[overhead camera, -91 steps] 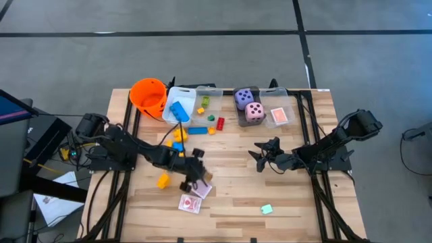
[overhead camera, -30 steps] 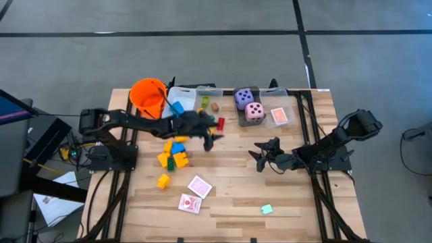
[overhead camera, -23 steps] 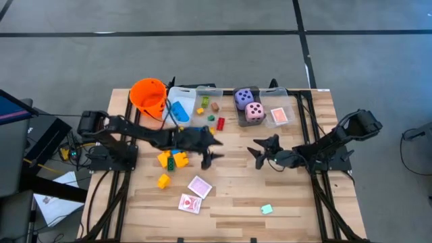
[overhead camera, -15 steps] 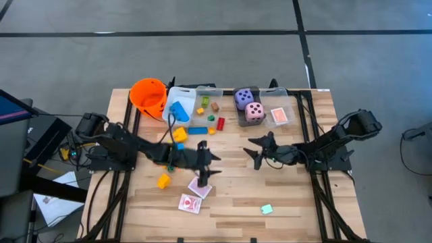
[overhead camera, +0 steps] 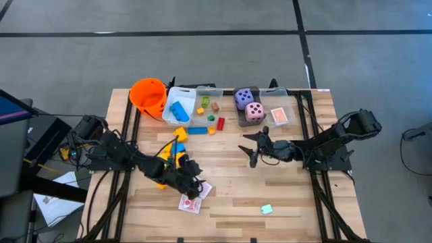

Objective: Pick & Place Toys
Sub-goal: Put the large yellow game piece into the white bin

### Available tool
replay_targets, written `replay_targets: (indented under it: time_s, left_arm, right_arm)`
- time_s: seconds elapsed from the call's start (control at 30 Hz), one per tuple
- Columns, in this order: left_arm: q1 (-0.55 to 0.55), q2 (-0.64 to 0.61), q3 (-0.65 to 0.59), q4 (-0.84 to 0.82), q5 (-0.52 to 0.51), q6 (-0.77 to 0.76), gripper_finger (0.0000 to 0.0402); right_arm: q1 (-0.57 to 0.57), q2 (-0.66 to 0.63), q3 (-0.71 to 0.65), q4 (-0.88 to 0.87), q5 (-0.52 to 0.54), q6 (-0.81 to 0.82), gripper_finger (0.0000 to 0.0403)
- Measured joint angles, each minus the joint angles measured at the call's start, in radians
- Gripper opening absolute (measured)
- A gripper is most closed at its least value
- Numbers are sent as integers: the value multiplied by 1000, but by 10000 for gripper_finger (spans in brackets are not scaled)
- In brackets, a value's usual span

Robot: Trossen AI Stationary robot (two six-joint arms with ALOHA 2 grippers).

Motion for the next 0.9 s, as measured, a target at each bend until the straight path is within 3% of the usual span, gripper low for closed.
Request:
replay_targets:
  time_s: [0.3, 0.43, 0.7, 0.9]
  left_arm:
    - [1, -249, 1, -325, 14, -240, 211]
    - [1, -357, 1, -480, 84, -415, 211]
    - [1, -370, 1, -715, 358, -640, 211]
    - [1, -370, 1, -714, 384, -666, 211]
  right_arm:
    - [-67, 0, 17, 0, -33, -43, 249]
    - [-95, 0, 17, -3, -62, -43, 249]
    - [-102, 0, 16, -11, -85, -40, 249]
    - [-102, 0, 16, -22, -87, -40, 249]
